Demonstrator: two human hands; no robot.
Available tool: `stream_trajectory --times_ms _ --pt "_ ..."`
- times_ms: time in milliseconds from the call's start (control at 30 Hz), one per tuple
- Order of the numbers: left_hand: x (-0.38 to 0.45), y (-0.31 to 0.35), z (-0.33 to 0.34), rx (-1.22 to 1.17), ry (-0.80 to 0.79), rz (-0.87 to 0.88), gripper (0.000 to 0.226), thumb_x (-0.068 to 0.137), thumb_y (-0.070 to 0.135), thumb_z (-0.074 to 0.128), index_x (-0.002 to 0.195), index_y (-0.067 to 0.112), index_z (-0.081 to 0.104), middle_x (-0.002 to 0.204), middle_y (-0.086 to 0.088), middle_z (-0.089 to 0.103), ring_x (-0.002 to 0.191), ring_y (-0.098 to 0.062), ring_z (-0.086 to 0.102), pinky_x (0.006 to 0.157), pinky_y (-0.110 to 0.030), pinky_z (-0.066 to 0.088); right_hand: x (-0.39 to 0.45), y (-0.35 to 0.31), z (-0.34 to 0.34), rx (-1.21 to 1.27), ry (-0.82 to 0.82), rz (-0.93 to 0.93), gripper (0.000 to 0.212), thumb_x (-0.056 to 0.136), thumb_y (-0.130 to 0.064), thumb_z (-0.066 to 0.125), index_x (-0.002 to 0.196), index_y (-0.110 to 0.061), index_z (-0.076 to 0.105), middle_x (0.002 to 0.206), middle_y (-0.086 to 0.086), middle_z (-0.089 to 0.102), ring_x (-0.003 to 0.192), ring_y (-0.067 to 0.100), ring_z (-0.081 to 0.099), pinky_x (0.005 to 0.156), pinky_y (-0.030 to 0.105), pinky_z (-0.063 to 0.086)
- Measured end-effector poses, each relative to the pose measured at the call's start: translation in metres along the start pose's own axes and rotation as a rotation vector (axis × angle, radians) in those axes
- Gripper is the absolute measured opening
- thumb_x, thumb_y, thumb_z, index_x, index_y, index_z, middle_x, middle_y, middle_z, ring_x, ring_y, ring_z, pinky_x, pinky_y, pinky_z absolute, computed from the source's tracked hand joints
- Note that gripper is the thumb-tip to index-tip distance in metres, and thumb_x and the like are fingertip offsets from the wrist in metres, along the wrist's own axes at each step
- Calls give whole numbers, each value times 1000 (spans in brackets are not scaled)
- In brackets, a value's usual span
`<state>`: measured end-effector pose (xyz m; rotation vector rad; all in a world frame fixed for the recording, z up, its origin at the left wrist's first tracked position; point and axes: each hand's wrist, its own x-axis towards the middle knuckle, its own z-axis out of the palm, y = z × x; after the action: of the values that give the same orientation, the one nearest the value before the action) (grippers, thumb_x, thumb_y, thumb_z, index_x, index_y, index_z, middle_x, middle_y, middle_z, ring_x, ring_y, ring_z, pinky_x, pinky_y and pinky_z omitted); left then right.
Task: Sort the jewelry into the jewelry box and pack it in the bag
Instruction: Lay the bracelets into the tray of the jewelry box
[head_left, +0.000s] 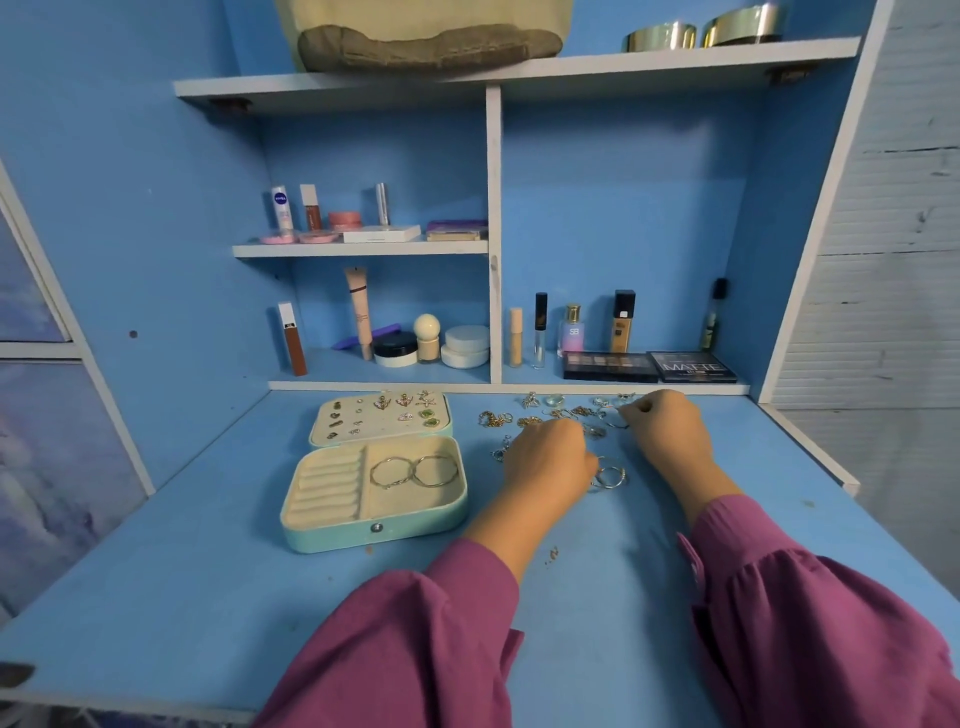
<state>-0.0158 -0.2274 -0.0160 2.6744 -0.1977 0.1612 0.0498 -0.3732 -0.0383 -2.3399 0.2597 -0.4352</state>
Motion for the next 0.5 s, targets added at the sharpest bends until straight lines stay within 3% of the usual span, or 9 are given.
stream_trajectory --times_ms 133,233,367,500 --pt "-2 -16 -15 -40 48 -22 33 87 17 53 57 15 38 57 -8 40 64 -27 40 51 -31 30 -5 -9 -1 68 19 -49 36 88 -19 58 59 -16 37 58 7 32 60 22 23 52 30 19" --pt "-8 -38 -39 -73 131 -45 19 87 20 56 68 19 53 69 -6 52 66 -24 47 60 -32 41 -12 -21 5 135 1 -106 36 87 -17 59 59 -16 37 59 7 31 60 21 22 55 30 18" --pt "-21 -82 -72 -33 214 -157 16 87 20 58 75 12 64 77 -13 62 71 -29 59 69 -38 51 -28 -43 18 209 -56 -160 32 87 -14 59 59 -14 44 57 10 37 57 18 30 58 28 26" --pt "-36 -125 -93 -12 216 -258 13 87 20 61 79 11 66 86 -9 69 85 -27 64 75 -35 51 -51 -70 30 263 -134 -244 24 88 -16 62 67 -5 61 60 9 57 51 15 41 52 26 33"
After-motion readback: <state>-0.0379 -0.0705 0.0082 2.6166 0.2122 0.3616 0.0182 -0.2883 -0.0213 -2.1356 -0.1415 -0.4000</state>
